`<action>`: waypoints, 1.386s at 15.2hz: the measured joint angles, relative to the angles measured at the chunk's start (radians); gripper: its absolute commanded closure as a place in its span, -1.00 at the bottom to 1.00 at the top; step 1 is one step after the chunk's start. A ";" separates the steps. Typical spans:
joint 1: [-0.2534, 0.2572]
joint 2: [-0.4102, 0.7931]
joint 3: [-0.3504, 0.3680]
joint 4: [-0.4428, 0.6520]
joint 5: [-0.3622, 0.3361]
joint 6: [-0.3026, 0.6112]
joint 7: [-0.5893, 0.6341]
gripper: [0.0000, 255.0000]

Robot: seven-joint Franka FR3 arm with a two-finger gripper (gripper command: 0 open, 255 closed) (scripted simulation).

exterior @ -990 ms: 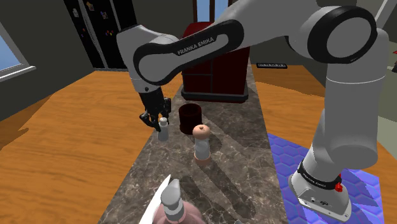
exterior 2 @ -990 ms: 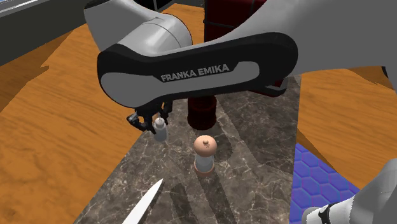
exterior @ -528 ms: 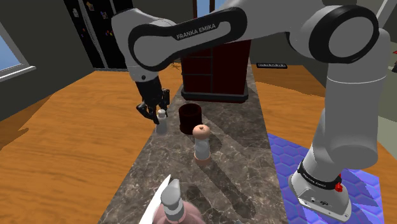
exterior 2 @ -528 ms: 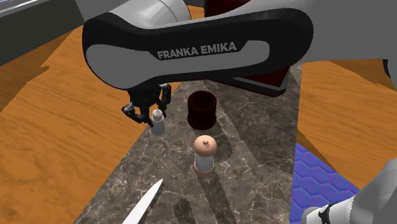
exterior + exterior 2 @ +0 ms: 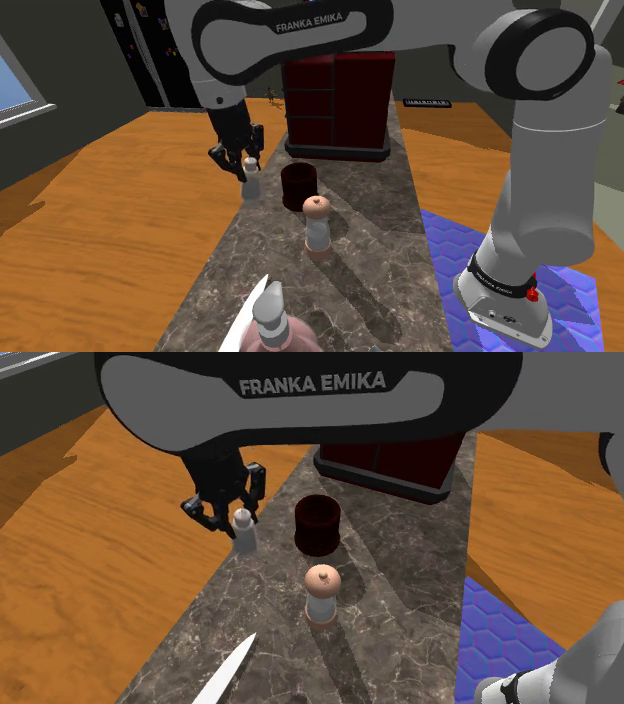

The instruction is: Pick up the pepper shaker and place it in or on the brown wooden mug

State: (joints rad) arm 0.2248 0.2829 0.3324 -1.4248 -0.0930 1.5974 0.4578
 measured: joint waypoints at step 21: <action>-0.252 -0.062 -0.149 -0.033 0.015 -0.010 -0.397 1.00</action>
State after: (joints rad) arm -0.0273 0.2212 0.1839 -1.4577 -0.0784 1.5874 0.0610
